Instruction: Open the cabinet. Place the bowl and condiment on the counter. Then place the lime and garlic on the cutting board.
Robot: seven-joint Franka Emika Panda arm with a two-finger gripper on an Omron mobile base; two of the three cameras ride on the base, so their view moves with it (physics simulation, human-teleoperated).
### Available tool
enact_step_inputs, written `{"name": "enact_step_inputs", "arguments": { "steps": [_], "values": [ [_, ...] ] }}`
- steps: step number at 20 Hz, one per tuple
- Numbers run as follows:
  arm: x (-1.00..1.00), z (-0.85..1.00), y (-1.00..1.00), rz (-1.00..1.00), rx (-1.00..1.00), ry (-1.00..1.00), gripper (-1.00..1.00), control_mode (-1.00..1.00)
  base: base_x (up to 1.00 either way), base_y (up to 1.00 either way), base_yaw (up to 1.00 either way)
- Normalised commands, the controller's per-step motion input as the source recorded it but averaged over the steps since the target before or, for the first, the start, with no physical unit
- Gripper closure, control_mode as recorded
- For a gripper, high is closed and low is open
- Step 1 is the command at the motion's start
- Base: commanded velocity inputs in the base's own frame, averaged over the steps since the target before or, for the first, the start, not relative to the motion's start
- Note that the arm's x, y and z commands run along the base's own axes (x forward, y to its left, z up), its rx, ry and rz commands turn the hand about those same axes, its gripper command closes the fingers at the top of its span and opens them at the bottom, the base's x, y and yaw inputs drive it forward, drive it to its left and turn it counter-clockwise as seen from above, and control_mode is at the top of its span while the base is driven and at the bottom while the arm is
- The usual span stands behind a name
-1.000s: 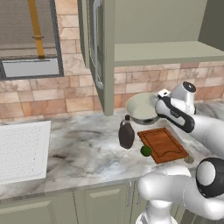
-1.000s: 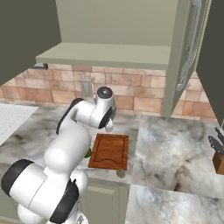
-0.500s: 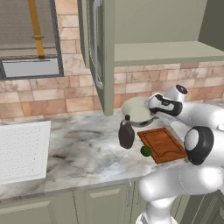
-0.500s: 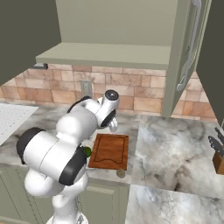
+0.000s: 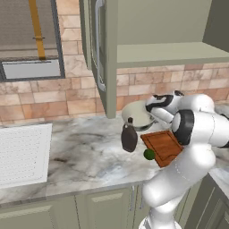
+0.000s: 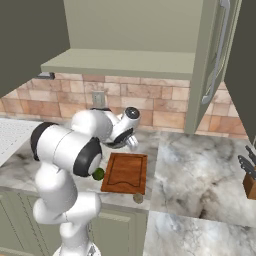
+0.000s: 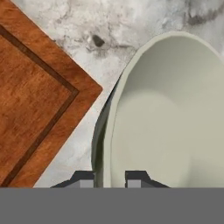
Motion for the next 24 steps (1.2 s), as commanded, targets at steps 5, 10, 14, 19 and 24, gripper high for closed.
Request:
{"name": "enact_step_inputs", "arguments": {
  "steps": [5, 10, 14, 19, 24],
  "values": [
    [0.48, -0.14, -0.06, 0.02, 0.0, 0.0, 1.0, -1.0, 0.0, 0.0, 0.0],
    [0.32, -0.27, -0.05, 0.04, 0.0, 0.0, 1.0, -1.0, 0.0, 0.0, 0.0],
    [-0.04, -0.07, -0.03, 0.05, 0.0, 0.0, -1.0, -1.0, 0.0, 0.0, 0.0],
    [-0.25, 0.46, 0.0, 0.02, 0.0, 0.0, -1.0, -1.0, 0.0, 0.0, 0.0],
    [-0.91, 0.73, 0.12, 0.06, -0.04, -0.1, -1.0, -1.0, 0.0, 0.0, 0.0]
  ]
}}
